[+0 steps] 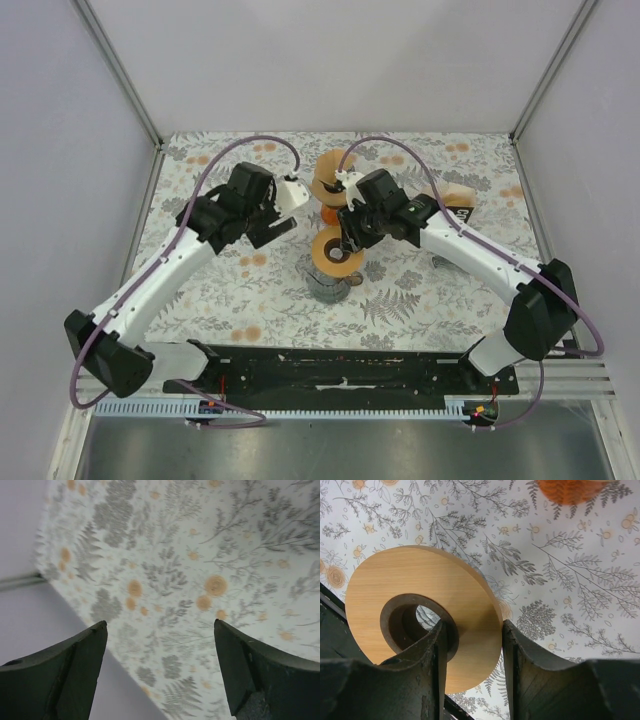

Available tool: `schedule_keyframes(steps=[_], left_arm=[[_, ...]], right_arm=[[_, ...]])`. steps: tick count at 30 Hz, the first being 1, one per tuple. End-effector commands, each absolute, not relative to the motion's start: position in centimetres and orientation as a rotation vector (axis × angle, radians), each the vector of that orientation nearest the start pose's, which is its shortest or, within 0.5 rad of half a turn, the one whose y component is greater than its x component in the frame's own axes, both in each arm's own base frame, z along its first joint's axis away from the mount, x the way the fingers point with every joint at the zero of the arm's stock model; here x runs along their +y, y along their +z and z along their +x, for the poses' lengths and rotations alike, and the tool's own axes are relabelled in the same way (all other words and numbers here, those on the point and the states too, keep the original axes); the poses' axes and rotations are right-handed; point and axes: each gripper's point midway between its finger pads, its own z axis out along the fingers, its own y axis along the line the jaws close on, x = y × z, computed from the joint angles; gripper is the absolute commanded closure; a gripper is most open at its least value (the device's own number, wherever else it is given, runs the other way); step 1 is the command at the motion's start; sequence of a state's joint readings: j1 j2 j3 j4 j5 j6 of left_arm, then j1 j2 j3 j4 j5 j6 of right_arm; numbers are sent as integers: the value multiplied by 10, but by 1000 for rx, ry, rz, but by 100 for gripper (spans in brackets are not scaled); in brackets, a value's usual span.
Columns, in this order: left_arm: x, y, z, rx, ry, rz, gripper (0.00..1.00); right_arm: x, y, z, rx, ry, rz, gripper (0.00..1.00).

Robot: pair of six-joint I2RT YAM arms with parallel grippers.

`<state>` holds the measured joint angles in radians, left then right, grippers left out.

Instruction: Place the coffee filter in the dripper

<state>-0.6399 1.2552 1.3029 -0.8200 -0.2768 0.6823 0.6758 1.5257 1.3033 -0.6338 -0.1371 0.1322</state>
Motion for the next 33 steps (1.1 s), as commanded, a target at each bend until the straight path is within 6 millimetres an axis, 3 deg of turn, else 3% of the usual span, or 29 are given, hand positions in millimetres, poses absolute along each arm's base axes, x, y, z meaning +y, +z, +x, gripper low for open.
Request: schedule_keyframes(steps=[1,5,8,12,23,27,29,33], left_arm=[[-147,222,265,2303,-136,1065,9],[-161,197,248,2556,-459,807,14],[-170,195,247,2572,-611,684,16],[-161,197,257,2569,-620,593,16],[-167,196,254,2554,-685,605,18],[-171,198,255,2557,-708,575,18],[-171,199,255,2555,-707,577,18],[-171,200,255,2548,-708,586,18]], right_arm=[[294,169,283,2314,582,-803,100],[301,152,278,2336,548,-851,100],[302,140,277,2358,501,-873,100],[305,131,276,2365,462,-914,100],[299,117,270,2422,403,-969,100],[300,120,270,2425,396,-977,72],[299,123,270,2425,389,-982,50],[297,140,271,2400,389,-970,31]])
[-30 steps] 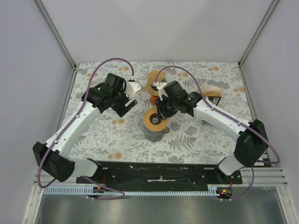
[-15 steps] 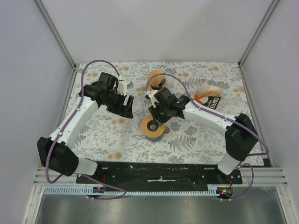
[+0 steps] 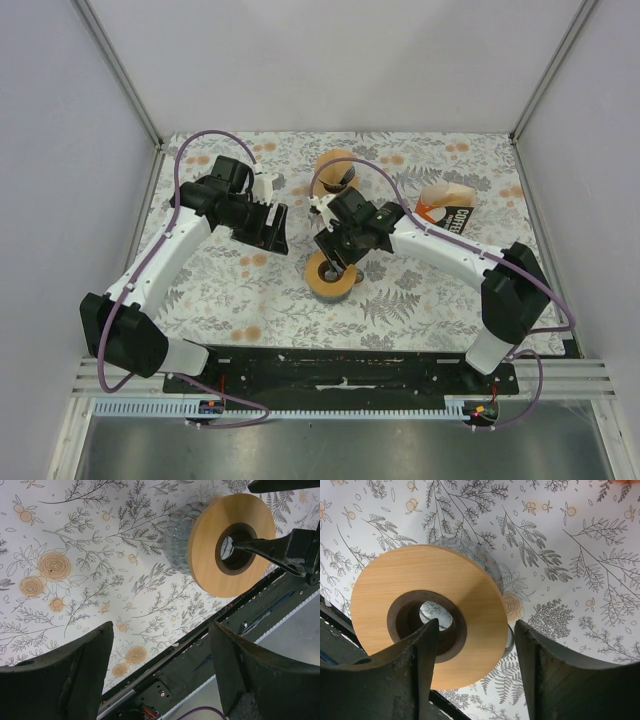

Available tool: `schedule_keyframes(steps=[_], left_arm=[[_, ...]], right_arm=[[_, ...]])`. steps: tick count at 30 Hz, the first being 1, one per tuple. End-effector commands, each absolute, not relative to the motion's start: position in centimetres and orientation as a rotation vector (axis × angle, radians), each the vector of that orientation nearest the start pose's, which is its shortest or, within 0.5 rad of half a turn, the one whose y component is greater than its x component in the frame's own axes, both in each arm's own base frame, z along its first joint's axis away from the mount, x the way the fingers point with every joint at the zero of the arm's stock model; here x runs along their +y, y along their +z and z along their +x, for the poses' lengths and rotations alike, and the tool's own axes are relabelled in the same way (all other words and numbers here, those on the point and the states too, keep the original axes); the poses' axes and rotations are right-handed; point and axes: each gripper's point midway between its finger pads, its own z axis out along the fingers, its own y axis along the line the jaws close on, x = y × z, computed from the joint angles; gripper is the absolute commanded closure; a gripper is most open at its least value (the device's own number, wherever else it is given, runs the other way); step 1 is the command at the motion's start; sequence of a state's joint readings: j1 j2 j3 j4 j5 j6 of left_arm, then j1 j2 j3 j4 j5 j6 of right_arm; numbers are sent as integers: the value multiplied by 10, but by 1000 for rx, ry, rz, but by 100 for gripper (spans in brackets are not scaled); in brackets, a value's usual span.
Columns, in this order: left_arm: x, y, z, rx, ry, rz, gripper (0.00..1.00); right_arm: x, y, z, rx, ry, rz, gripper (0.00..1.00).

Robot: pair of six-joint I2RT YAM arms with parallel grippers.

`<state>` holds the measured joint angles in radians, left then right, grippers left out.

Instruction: Place the coffee filter in the dripper

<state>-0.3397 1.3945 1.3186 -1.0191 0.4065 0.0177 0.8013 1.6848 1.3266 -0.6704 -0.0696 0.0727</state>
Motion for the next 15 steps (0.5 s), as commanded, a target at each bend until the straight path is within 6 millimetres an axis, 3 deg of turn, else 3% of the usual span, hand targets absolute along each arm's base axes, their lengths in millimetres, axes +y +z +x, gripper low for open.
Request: schedule_keyframes(steps=[1,5,7,11,15], left_arm=[[-171,201,256,2545,-708,586,18],[-172,205,260,2529,-701,590,18],[-171,209,262,2517,-690,590,18],[-167,215,270,2498,-641,580,19],[-168,225,281,2447,-615,576,20]], right_arm=[[296,147,270,2386,394,-968,29],[292,181,271,2293,406,-941,23],[276,198,277,2252,338,-867,19],[212,222,287,2205,202,-578,15],[136,224,296,2198,163,-227,15]])
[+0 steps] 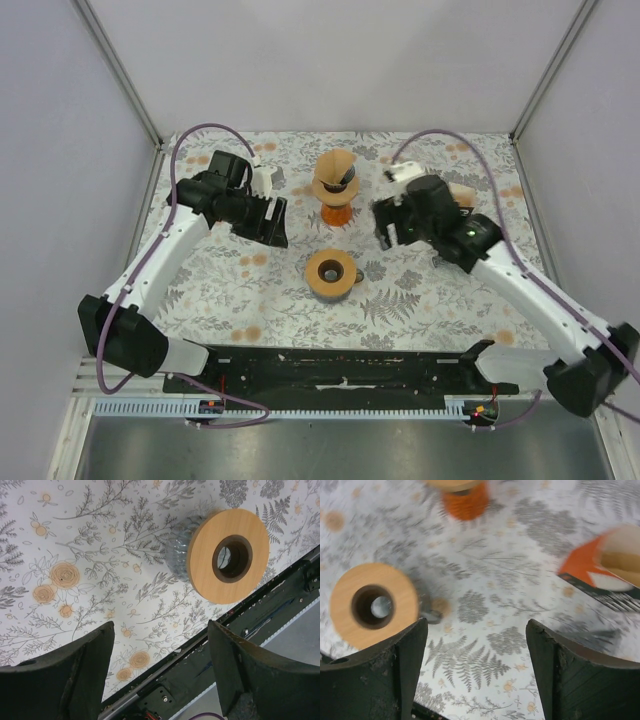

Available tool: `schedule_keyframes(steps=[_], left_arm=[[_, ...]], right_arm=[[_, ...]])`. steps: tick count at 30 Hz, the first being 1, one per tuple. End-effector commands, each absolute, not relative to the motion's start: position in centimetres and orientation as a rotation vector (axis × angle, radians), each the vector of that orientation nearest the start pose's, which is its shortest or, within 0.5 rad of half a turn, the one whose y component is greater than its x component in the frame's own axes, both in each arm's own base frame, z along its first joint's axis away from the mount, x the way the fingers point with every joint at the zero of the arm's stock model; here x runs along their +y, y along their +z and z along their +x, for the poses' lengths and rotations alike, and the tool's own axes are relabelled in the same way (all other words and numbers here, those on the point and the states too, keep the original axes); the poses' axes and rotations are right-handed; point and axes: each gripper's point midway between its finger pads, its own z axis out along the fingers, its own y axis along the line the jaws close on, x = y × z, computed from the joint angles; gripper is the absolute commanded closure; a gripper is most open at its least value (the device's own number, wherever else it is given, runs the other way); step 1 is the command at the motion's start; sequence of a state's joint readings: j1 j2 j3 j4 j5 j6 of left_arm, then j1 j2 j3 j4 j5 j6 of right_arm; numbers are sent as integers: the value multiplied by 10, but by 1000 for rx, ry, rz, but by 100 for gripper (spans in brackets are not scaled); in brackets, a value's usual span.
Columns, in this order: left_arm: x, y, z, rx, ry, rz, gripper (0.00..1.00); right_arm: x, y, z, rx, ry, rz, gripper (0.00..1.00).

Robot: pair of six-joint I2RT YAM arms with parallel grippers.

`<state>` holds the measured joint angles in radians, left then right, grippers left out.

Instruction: Place the coffee filter in the dripper

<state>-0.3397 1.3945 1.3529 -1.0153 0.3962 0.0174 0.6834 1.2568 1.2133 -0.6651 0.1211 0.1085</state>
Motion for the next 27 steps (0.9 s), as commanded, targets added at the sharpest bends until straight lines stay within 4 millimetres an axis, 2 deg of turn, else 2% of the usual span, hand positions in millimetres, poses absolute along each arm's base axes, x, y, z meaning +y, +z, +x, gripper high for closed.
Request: schedule_keyframes(steps=[1,4,6,9,14,18,22,26,27], left_arm=[[-171,227,283,2437,-627,570,20],[-176,236,285,2398,-664,557,21],[-177,239,286,2381,-672,555,21],[-178,237,285,2377,-679,559,22],[-180,235,279,2378,-708,571,23],[-180,236,277,2367,-712,578,23],[-180,239,277,2358,-711,584,24],[-182,240,277,2357,-724,584,25],[-182,240,277,2357,-728,584,25]], right_arm=[[117,223,296,2194,148,-137,14],[69,208,297,2184,79,98,9],[45,195,299,2186,61,208,6],[29,173,305,2215,134,267,7],[-1,141,317,2257,142,423,6],[2,114,324,2327,201,435,12],[7,95,322,2373,227,448,24],[9,86,317,2382,244,463,48],[9,84,316,2386,240,468,58]])
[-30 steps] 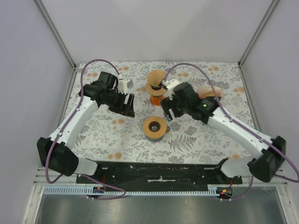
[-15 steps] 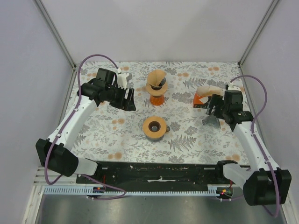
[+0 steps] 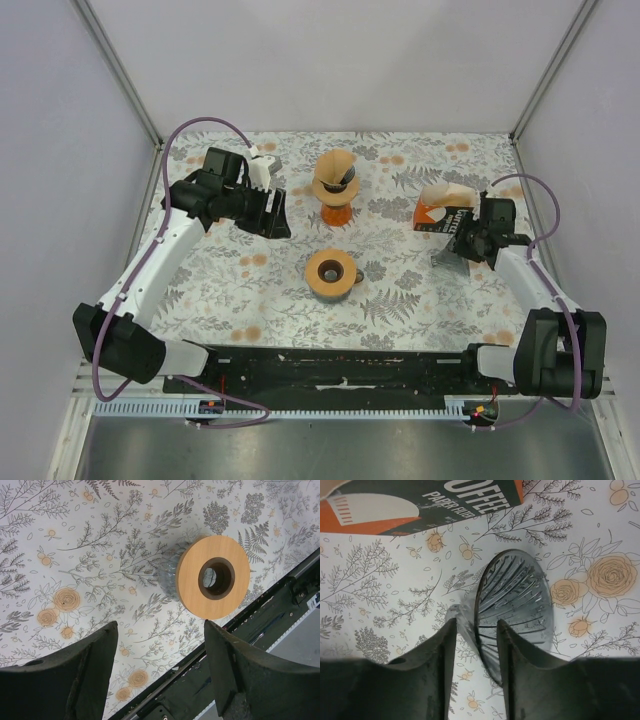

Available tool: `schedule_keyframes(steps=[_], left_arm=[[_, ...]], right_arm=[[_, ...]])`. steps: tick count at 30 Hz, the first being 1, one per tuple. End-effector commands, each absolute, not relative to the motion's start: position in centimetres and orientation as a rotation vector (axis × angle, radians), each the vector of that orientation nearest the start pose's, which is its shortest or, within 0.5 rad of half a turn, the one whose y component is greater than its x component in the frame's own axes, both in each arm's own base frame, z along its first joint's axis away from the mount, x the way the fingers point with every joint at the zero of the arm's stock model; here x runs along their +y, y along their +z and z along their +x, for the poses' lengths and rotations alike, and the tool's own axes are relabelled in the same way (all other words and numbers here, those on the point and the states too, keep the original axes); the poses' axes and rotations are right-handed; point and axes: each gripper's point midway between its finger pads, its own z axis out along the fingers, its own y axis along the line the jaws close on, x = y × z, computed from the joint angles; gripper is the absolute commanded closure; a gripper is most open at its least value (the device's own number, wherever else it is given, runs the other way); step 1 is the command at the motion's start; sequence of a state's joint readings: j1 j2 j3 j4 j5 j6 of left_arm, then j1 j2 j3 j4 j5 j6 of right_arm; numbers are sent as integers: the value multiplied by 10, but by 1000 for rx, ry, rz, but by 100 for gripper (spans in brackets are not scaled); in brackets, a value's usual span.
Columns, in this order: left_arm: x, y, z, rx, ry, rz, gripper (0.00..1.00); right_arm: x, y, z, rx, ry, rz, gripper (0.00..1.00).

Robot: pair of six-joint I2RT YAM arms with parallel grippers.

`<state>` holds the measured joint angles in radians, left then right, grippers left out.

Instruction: Place the coffee filter in the dripper

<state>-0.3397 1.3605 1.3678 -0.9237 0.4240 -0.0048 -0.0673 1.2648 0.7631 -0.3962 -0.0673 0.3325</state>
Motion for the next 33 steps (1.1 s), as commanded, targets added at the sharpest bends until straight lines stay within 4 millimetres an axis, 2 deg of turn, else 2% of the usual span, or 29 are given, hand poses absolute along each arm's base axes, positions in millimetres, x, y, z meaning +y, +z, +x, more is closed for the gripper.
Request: schedule_keyframes(steps=[1,4,7,9,12,16,21,22,25,29,31,33], left_arm=[[-183,240,278,2360,-729,582,25],[-184,242,279,2353,-739,584,26],[-185,244,279,2352,-744,580,26],[-186,246,279,2348,-749,579,26],[-190,254,279,2334,-777,580,26],[-199,273,276,2290,-844,603,26],[-207,301,275,2212,-866,658,26],[-208,308,275,2190,-864,670,26],[-212,323,272,2145,-856,709,26],[-224,332,263,2104,-847,782,25],[-231,332,258,2081,-838,841,23],[-239,329,254,2079,-849,876,21]], right_arm=[[8,82,315,2390,238,470,66],[8,79,313,2403,232,459,100],[14,85,311,2412,263,416,100],[24,100,312,2399,297,349,100],[53,134,310,2371,259,102,100],[89,195,305,2242,54,-306,100],[145,266,281,1856,-30,-789,100],[159,272,273,1760,-32,-901,100],[186,282,251,1477,-110,-1160,100],[220,271,219,1079,-267,-1533,100],[235,274,210,935,-328,-1592,100],[246,277,205,863,-359,-1625,100]])
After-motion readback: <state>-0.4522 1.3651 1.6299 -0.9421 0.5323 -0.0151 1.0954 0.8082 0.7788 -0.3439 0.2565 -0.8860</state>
